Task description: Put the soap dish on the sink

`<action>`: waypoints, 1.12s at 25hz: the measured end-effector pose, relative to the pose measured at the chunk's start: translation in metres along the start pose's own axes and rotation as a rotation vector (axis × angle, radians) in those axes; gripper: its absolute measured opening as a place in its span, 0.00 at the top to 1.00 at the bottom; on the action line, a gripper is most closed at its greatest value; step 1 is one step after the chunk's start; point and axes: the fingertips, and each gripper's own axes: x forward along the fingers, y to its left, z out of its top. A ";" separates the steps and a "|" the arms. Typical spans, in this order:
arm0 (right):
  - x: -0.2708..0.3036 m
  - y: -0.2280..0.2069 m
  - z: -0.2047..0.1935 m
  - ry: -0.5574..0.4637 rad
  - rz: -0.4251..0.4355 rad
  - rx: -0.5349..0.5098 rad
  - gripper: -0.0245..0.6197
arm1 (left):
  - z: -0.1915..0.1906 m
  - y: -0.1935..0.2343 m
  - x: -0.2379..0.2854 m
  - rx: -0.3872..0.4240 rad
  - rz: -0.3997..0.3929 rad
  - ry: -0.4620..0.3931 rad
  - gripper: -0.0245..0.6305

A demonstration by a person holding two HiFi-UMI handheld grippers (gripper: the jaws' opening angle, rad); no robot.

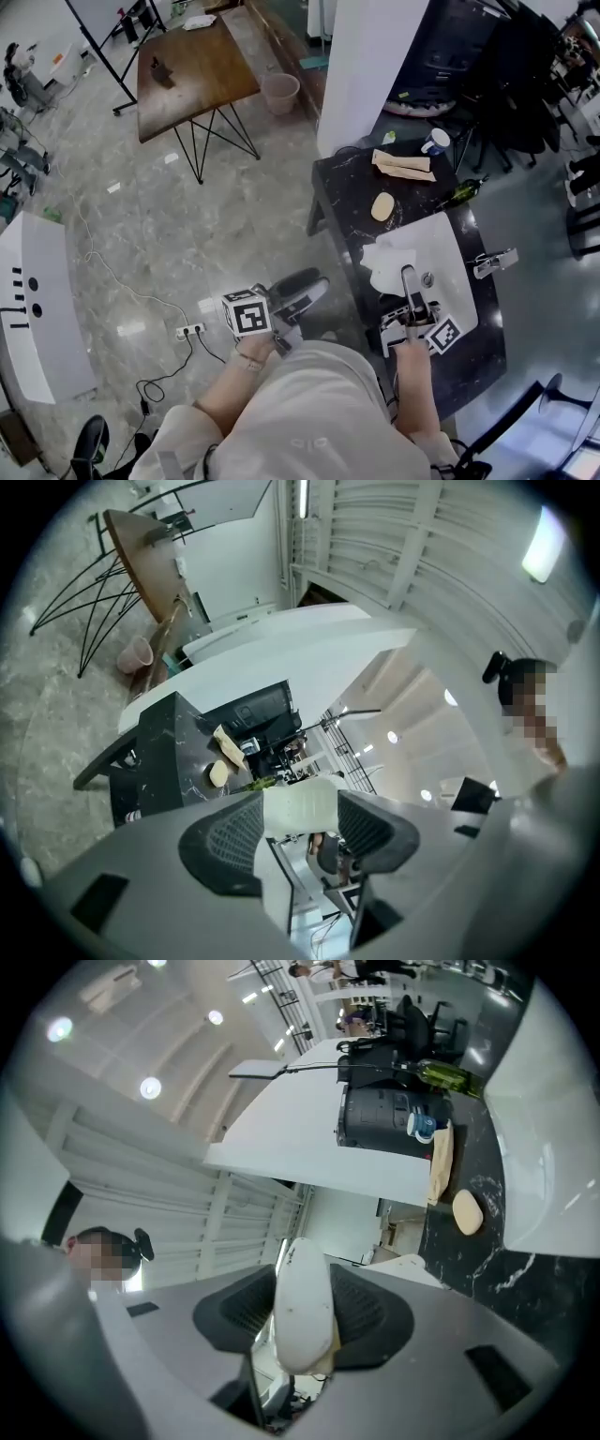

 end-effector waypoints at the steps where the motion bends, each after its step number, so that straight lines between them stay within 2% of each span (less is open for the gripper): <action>1: 0.006 -0.002 0.003 0.009 -0.009 -0.032 0.66 | 0.002 0.004 0.006 0.014 0.000 0.011 0.60; 8: 0.059 -0.018 0.017 0.104 -0.072 -0.286 0.66 | 0.040 0.019 0.046 0.068 -0.029 0.031 0.53; 12: 0.086 -0.033 0.015 0.184 -0.110 -0.438 0.66 | 0.058 0.031 0.069 0.073 -0.059 0.047 0.52; 17: 0.115 -0.069 0.006 0.274 -0.154 -0.564 0.66 | 0.076 0.062 0.093 0.091 -0.085 0.066 0.52; 28: 0.163 -0.146 -0.035 0.540 -0.192 -0.895 0.66 | 0.080 0.149 0.118 0.017 -0.080 0.084 0.52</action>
